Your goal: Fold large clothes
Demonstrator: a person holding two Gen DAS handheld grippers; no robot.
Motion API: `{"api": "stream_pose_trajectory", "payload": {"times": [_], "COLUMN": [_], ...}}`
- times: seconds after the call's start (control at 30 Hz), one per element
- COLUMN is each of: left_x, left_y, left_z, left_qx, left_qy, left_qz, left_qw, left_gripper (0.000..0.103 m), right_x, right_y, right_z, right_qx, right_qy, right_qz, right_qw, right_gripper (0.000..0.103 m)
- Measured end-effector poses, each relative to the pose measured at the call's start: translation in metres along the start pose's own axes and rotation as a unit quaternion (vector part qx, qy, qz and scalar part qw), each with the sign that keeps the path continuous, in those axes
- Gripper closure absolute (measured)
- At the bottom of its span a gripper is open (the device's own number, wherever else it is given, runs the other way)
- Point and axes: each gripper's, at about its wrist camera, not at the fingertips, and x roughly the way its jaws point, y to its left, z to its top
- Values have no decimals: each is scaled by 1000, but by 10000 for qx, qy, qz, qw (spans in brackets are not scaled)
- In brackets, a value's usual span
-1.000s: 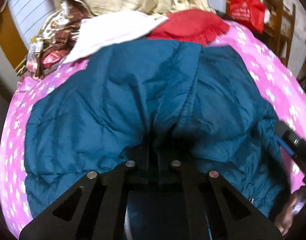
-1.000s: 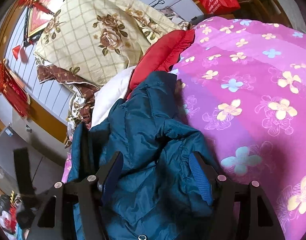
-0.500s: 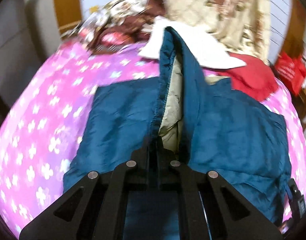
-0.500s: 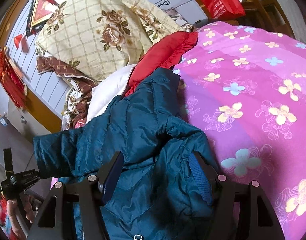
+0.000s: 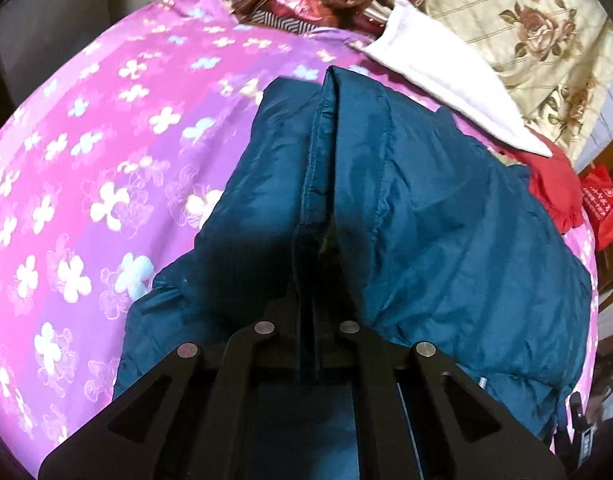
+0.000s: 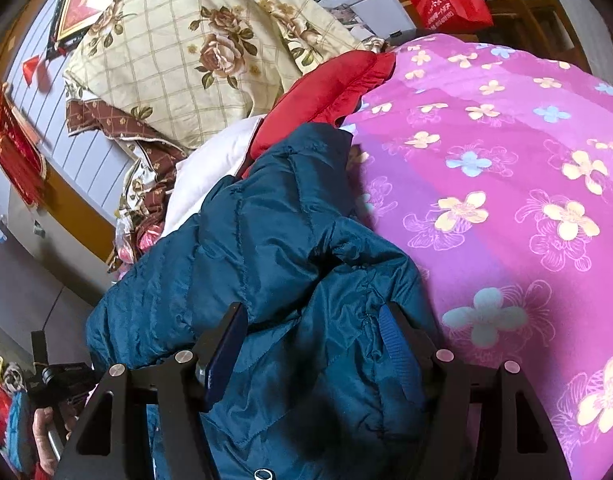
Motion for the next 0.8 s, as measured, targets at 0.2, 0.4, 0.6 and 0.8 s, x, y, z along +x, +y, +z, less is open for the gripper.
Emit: {"api": "stream_pose_trajectory", "payload": {"times": [0.2,0.4,0.6,0.8], "left_x": [10,0,-30,-46], "left_y": [-4,1,8,19], "left_z": [-3,-4,-12,-17], "left_qx": [189,168,265,169], "left_qy": [-40,-56,-274,-321], "left_qz": [185,210,272,315], "left_qw": [9996,9996,9989,9988], "left_gripper": [100,92,64,54], "right_x": [3,6,8,9], "right_y": [-2,-1,-1,-3], "right_z": [0,-2,-3,-5], "right_qx": [-12,-53,-46,-2], "right_qy": [62,98,97,100], "right_qz": [-8,-30,-51,-6], "right_qw": [10000,9999,9999,9999], "right_gripper": [36,35,35,34]}}
